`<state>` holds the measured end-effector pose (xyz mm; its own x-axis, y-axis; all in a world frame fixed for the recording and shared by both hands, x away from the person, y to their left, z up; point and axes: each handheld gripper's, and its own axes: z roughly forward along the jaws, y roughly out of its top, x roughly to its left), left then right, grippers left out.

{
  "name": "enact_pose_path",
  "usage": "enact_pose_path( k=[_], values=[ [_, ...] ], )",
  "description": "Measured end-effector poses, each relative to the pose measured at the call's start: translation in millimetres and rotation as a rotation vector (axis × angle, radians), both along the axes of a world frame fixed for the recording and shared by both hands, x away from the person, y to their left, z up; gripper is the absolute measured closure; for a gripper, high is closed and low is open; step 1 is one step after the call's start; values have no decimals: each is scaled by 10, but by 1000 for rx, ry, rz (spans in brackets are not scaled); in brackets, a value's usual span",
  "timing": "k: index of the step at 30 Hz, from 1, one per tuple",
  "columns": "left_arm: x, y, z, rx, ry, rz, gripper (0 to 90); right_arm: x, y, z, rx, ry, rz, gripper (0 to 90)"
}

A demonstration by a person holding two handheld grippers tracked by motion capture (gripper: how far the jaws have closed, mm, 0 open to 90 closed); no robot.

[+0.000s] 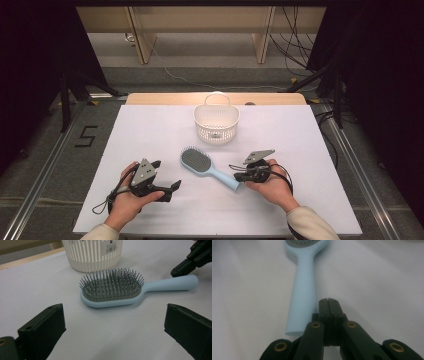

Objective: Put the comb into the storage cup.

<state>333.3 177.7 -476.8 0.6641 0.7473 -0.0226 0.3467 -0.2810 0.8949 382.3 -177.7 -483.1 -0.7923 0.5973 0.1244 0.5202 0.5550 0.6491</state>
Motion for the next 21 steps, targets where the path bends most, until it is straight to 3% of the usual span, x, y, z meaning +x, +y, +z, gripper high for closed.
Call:
enact_pose_path(
  k=[8,17,21],
  values=[
    [-13,-4,-6,11,11,-2,32,-180,222,-6,-12,44,65,900],
    [-32,6,-17,21,32,-10,37,-369,546,-25,39,102,150,900],
    [-34,16,-22,29,40,-9,38,-387,714,-26,60,77,182,900]
  ],
)
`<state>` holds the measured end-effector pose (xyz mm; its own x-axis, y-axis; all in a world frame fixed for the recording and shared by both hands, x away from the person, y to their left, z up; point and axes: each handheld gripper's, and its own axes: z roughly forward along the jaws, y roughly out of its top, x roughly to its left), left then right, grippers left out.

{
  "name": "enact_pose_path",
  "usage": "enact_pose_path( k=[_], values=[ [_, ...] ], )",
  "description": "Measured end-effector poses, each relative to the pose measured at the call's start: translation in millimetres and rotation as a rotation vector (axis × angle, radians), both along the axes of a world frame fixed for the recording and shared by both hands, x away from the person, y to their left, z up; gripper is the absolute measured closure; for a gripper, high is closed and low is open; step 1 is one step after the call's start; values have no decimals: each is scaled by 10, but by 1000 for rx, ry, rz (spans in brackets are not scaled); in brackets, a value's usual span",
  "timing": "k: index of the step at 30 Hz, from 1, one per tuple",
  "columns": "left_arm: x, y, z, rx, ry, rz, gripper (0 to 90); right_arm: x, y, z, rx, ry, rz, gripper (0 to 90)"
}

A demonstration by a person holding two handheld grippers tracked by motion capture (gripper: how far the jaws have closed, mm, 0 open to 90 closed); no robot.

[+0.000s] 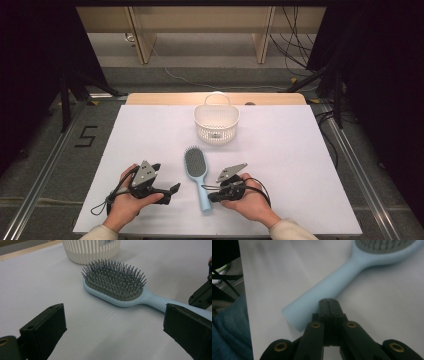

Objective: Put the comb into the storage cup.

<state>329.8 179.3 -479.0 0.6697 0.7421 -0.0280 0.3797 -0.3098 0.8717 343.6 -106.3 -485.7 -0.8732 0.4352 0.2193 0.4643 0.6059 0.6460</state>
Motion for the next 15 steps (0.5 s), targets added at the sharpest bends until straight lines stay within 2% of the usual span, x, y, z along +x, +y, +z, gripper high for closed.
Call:
enact_pose_path(
  k=[12,15],
  values=[
    [-10,58,-26,15,38,5,40,24,382,-43,48,1,23,900],
    [-15,87,-31,17,44,12,40,50,482,-54,55,-15,31,900]
  ],
)
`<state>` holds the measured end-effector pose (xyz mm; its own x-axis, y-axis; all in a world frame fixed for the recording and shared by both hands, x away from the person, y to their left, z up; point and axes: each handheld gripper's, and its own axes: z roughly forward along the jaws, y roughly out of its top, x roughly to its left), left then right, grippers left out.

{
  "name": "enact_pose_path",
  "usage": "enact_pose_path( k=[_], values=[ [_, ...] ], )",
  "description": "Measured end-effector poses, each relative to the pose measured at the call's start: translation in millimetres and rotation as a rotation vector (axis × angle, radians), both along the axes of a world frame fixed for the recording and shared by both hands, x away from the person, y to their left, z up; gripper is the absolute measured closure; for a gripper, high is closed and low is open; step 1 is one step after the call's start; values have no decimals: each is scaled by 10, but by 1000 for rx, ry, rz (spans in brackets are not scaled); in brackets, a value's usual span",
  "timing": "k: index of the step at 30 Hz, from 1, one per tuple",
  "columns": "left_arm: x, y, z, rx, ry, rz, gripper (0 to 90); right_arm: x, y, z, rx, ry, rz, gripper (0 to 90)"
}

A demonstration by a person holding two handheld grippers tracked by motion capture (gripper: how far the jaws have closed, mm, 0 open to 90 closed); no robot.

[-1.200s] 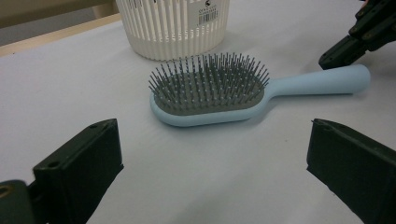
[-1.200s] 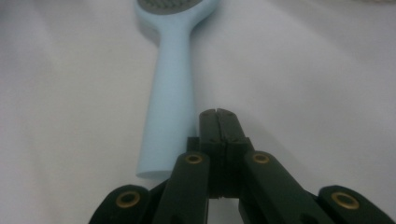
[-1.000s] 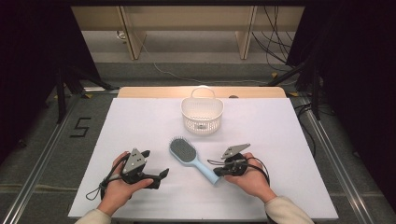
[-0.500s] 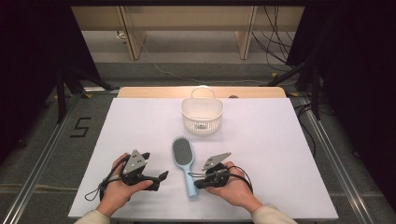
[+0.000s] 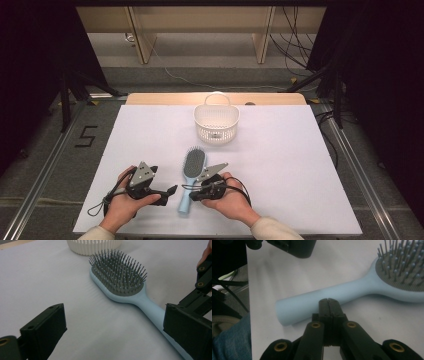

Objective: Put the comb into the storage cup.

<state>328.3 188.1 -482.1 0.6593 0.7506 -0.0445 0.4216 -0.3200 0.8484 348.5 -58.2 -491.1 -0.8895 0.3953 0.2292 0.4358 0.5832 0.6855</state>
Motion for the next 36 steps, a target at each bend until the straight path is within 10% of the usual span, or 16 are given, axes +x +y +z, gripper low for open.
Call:
enact_pose_path(
  k=[16,36],
  values=[
    [-24,88,-17,13,34,20,44,115,379,-50,33,-22,10,900],
    [-24,89,-17,21,29,22,46,72,-38,185,114,-153,-11,590]
  ],
)
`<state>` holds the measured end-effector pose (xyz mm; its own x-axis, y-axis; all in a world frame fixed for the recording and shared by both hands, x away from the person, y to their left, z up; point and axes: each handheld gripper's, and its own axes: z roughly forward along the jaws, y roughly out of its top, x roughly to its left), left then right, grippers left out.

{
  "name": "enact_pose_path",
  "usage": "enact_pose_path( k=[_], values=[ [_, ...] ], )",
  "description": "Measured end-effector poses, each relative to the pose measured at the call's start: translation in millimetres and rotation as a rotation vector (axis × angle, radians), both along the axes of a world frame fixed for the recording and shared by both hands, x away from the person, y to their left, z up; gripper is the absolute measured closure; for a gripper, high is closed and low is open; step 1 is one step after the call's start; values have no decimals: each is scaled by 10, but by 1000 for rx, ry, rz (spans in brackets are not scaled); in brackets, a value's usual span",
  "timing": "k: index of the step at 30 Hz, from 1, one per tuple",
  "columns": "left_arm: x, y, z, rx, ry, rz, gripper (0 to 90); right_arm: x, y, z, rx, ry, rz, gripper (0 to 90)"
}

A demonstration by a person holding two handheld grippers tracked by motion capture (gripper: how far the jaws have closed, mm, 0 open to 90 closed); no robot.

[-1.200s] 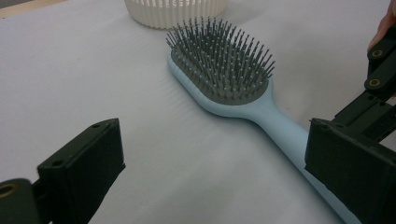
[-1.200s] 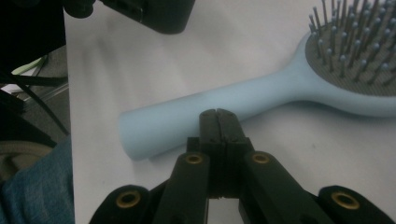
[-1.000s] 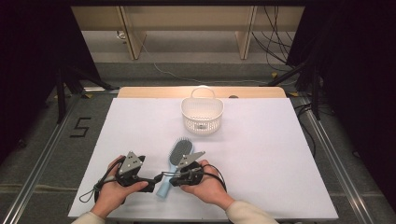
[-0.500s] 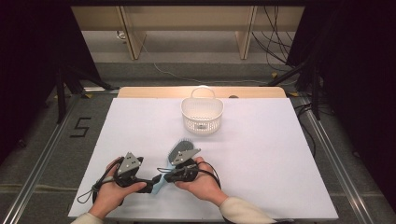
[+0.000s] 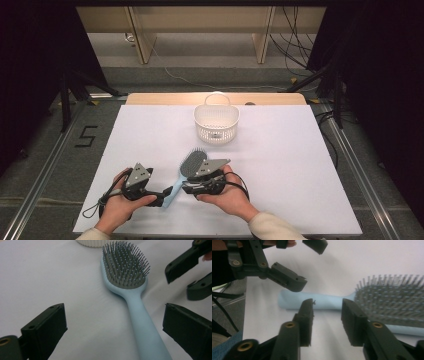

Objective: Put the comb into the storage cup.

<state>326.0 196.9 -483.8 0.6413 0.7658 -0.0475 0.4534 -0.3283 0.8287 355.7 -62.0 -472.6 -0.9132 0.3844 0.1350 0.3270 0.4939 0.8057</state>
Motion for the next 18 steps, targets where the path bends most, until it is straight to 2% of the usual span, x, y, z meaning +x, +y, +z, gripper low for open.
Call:
enact_pose_path(
  k=[7,12,14,15,18],
  values=[
    [0,-6,-1,7,0,0,47,-10,-398,149,71,-50,-44,428],
    [3,-8,-5,7,0,1,47,2,-696,197,117,-70,-98,314],
    [3,-9,-6,8,0,1,47,4,-754,202,122,-77,-106,298],
    [3,-9,-7,8,0,1,47,3,-863,208,123,-91,-113,263],
    [3,-8,-5,7,1,1,47,-11,-1021,209,130,-104,-136,234]
  ],
)
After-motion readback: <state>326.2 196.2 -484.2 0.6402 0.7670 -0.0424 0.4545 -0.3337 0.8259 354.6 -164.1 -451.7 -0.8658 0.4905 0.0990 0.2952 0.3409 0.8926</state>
